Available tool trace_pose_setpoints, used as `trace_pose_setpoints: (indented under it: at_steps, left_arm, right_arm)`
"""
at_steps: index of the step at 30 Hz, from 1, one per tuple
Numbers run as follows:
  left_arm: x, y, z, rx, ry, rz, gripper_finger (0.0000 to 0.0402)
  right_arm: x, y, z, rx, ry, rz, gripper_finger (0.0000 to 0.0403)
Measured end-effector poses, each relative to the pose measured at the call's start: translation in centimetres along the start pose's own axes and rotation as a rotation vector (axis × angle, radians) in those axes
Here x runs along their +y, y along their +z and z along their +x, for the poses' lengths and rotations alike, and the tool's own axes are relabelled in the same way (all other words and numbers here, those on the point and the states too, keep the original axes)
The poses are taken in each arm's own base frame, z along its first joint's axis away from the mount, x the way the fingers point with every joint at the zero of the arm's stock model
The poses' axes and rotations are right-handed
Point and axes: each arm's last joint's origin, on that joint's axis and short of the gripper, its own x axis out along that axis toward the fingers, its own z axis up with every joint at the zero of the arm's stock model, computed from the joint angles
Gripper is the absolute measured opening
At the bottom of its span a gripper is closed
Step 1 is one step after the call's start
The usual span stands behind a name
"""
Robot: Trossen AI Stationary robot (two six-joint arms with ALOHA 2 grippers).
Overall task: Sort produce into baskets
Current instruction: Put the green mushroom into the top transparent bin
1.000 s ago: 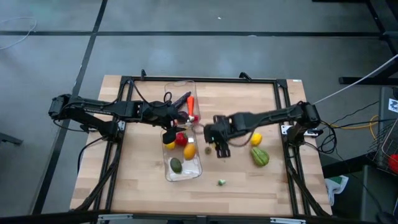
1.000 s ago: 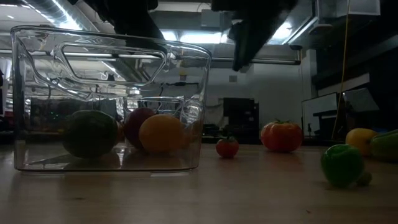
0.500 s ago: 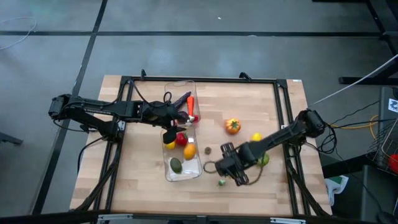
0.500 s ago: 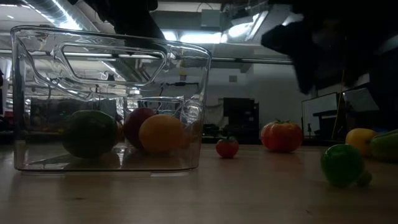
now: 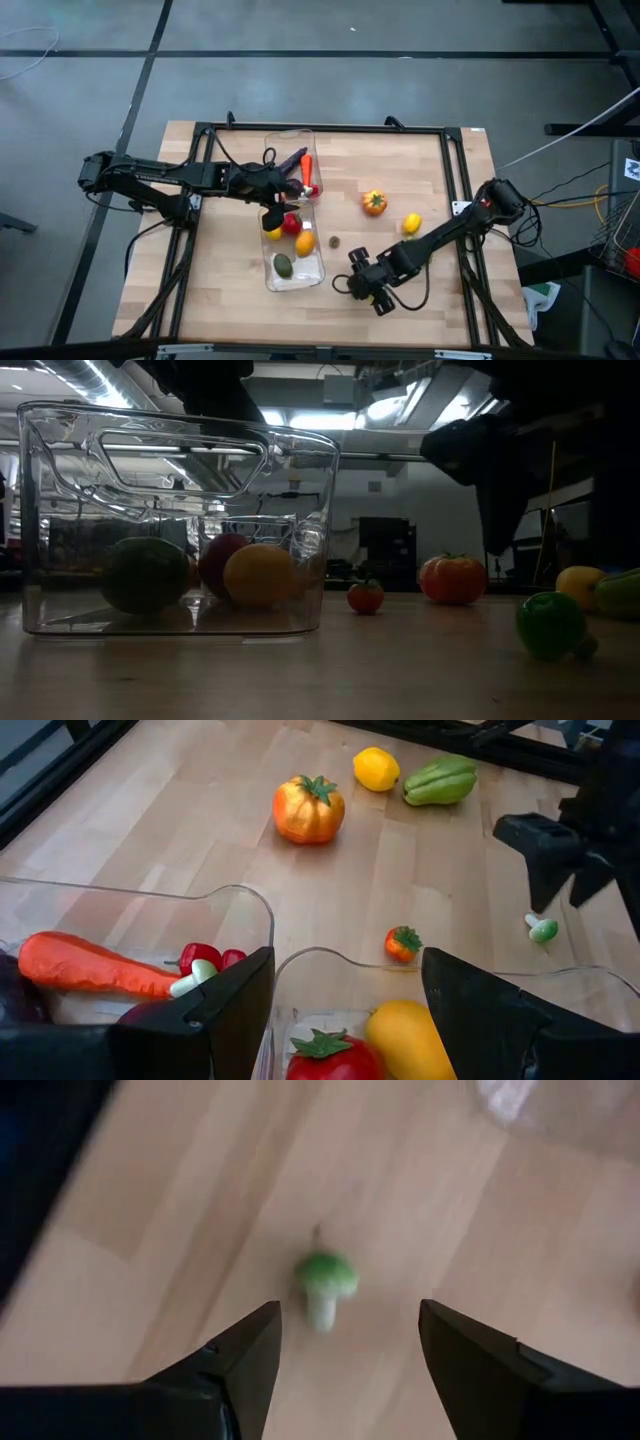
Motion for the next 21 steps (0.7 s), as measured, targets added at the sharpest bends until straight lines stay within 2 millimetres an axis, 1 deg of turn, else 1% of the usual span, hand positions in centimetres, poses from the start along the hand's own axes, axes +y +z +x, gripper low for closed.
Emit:
trace_pose_setpoints:
  at_steps: [6,10,13,21]
  left_arm:
    - [0.0,0.0,0.0,0.001,0.0,0.0,0.025]
    - [0.0,0.0,0.0,0.001,0.0,0.0,0.025]
    - [0.0,0.0,0.0,0.001,0.0,0.0,0.025]
    - [0.0,0.0,0.0,0.0,-0.001,0.0,0.025]
  right_arm:
    - [0.0,0.1,0.6,-0.045,0.005,0.002,0.0234]
    - [-0.1,-0.2,1.9,-0.005,0.007,0.003,0.0234]
    - [0.1,-0.3,2.7,0.004,0.054,0.004,0.0234]
    - [0.0,-0.1,2.8,-0.01,0.065,-0.022,0.0234]
